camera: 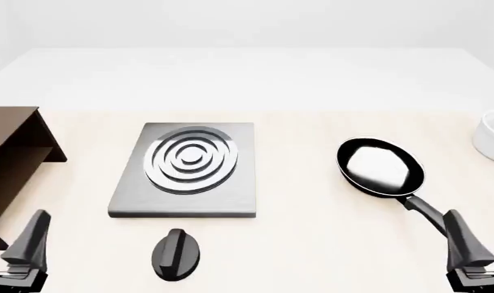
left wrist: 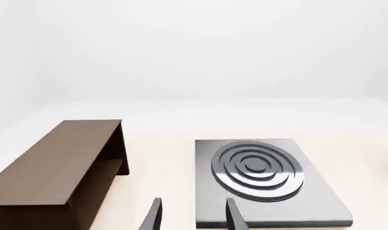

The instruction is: Turn on the stove and put the frying pan on it.

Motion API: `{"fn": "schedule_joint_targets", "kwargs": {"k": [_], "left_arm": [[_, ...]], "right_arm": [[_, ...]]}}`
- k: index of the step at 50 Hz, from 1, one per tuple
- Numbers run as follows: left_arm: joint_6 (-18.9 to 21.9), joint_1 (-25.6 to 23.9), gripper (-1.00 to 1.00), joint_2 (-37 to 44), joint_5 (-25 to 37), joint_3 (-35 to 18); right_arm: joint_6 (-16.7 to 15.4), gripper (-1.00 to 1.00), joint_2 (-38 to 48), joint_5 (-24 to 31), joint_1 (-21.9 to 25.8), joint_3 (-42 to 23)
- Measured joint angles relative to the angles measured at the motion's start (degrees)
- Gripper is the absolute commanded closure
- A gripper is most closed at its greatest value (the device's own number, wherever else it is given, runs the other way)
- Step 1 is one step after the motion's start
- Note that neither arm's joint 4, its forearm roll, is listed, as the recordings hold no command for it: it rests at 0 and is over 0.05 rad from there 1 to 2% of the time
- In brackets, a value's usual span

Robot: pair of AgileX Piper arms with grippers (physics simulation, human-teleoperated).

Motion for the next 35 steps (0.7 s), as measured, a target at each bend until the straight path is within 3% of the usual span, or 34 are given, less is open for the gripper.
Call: {"fn": "schedule_joint_targets", "kwargs": {"k": [10,19,35], "left_arm": [[2.6,-1.2,-1.00,0.0,0.6,-1.6],[4.0,-3.4,-1.00,1.5,5.1,-5.3],[2.2,-8.9,-1.00,16.3,14.4,-15.8]], "right_arm": [[0.0,-1.00,0.0,-0.1,0.2,-0.1],[0.5,-1.00,0.0,-0.1,0.2,-0.2],[1.9,-1.00,-0.2,-0.9,0.0,-0.3]]}}
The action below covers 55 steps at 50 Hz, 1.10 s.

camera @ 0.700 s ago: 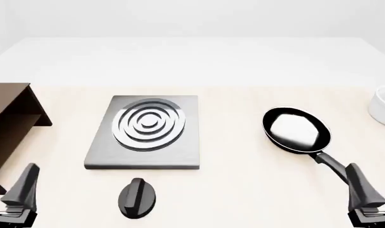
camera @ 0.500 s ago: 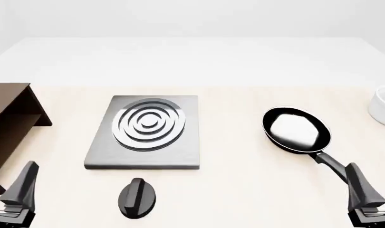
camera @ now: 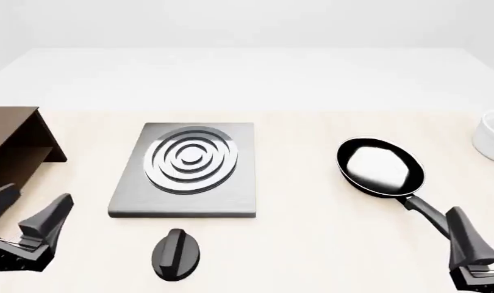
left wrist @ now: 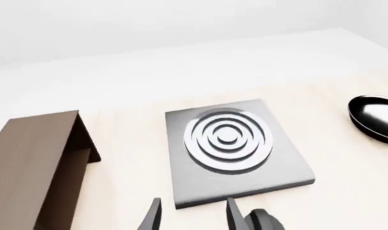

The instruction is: Turn on the stove and put the frying pan on it.

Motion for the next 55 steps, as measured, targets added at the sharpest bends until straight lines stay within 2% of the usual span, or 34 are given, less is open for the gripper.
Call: {"fn": "schedule_joint_targets", "kwargs": {"k": [10,19,27,42,55], "left_arm": [[-1.4,-3.8,-1.00,7.8,6.5,-6.2],[-2.7,-8.2,-1.00,12.0,12.4,-9.8],[-6.4,-12.9,-1.00,13.5,16.7,-11.4],[-10.7,-19.9,-1.00,14.1,19.3,-9.0],[-13.2,-24.7,-1.00,15.7,16.1,-4.3]], "right_arm": [[1.2,-1.00,0.0,-0.7,-0.1,0.0],[2.0,-1.00,0.0,-1.2,-0.2,0.0],[2.3,-1.00,0.0,-1.4,-0.2,0.1],[2.6,-1.00,-0.1,-1.5,-0.3,0.1],[2.7,-1.00,-0.1,-1.6,-0.3,0.1]]}}
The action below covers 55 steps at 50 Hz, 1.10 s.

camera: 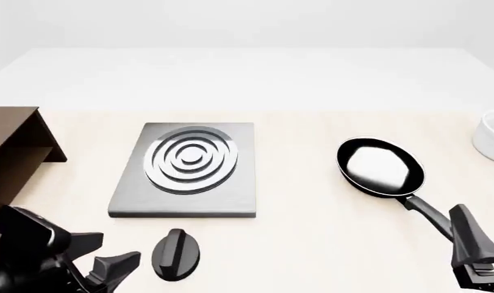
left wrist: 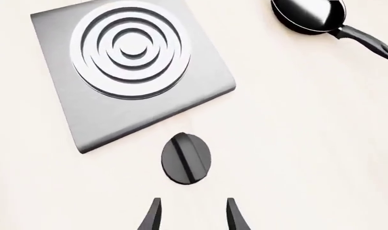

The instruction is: Turn on the stove and put the frying pan on it.

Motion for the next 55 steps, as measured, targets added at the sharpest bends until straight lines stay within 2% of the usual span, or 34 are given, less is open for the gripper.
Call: {"fn": "schedule_joint_targets", "kwargs": {"k": [26,55], "left_arm": [[-1.3,-4.3,-1.00,10.4,-15.2,8.5],[-0.4,-4.2,-1.00,24.9,-30.9,12.0]], "right_arm": [[0.0,-1.00,0.0,0.0,0.0,0.0],[-0.1,-1.00,0.0,0.0,0.0,0.0]]}}
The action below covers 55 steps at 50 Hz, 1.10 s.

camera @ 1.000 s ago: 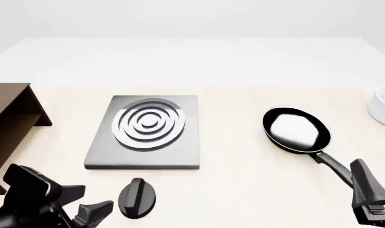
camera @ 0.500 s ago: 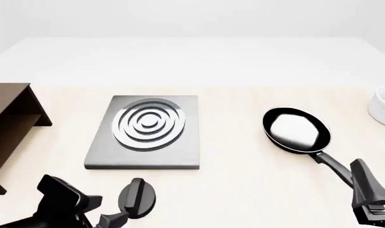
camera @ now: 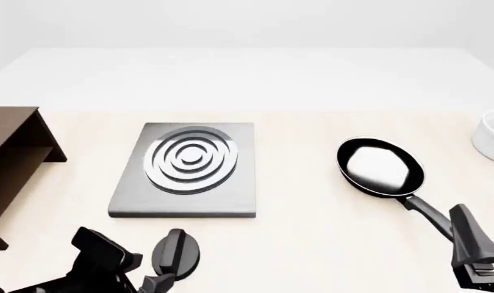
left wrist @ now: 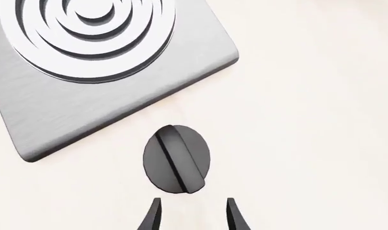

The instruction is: Turn on the stove and put the frying pan on it.

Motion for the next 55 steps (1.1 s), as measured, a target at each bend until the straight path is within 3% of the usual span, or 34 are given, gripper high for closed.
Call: {"fn": "schedule_joint_targets", "kwargs": {"k": [55], "left_arm": [[-0.7,-3.1,-1.00,18.1,-17.1,1.0]], "right_arm": [[0.1,-1.00,0.0,0.0,0.0,0.0]]}}
